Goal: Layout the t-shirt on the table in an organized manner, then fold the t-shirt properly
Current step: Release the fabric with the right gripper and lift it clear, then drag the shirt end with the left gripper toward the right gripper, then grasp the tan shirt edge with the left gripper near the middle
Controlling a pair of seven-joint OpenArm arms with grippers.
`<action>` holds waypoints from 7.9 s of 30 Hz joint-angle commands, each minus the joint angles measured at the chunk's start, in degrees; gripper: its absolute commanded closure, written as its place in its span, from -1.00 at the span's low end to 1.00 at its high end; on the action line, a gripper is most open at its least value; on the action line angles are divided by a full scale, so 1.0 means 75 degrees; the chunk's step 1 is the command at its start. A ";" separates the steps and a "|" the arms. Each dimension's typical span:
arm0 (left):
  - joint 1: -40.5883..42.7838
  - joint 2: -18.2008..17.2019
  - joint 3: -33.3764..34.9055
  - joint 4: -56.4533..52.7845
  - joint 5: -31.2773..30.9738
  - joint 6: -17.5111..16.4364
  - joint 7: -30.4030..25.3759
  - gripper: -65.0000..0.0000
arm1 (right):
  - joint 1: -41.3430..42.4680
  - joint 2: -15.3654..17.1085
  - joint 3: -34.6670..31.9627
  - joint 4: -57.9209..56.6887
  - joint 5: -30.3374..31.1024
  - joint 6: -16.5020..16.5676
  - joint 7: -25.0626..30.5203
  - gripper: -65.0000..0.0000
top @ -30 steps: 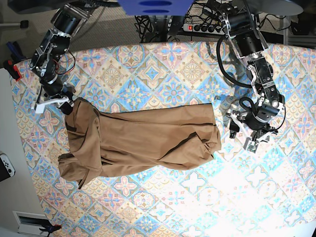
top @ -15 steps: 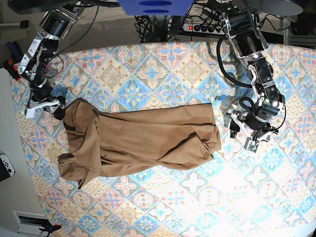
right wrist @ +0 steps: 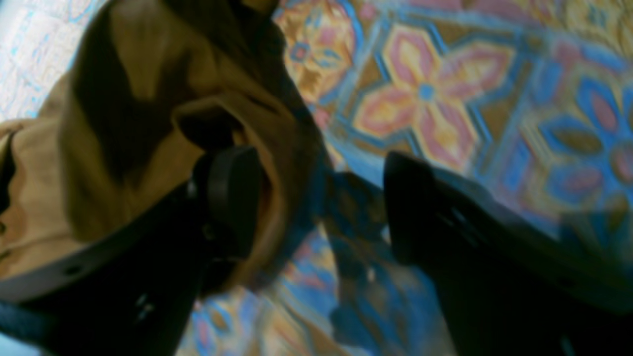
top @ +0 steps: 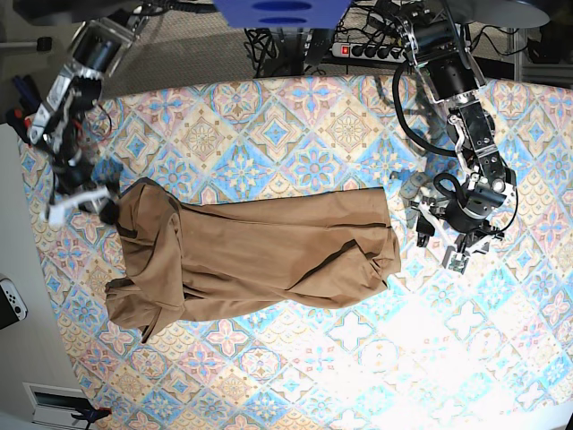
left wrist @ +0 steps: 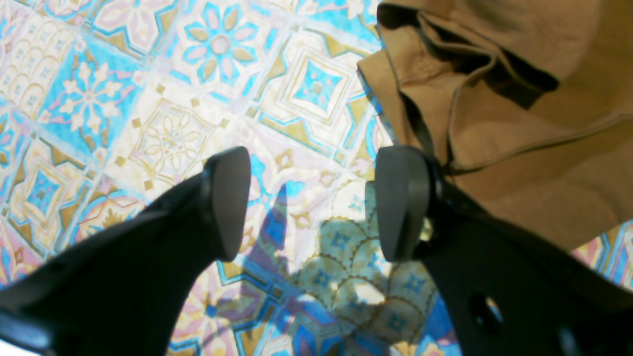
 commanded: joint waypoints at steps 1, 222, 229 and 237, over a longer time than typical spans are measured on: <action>-0.0152 -0.0073 -0.0006 0.0146 -0.0116 0.0019 -0.0167 -0.19 | 0.0291 0.0122 -0.0143 0.0140 0.0199 0.0110 0.0163 -0.19; -0.0504 0.1123 0.6054 -0.1085 0.1924 0.0078 -0.0214 0.17 | -0.0260 0.0720 -0.0096 0.0703 -0.2064 0.1236 0.0843 1.00; -0.0550 0.1134 0.6054 -0.1202 0.1924 0.0078 -0.0214 0.17 | -0.0260 0.0720 -0.0084 0.0703 -0.2064 0.1236 0.0843 1.00; -0.0304 0.1170 0.6113 -0.1190 0.1924 0.0078 -0.0202 0.17 | -0.0260 0.0720 -0.0084 0.0703 -0.2064 0.1236 0.0843 1.00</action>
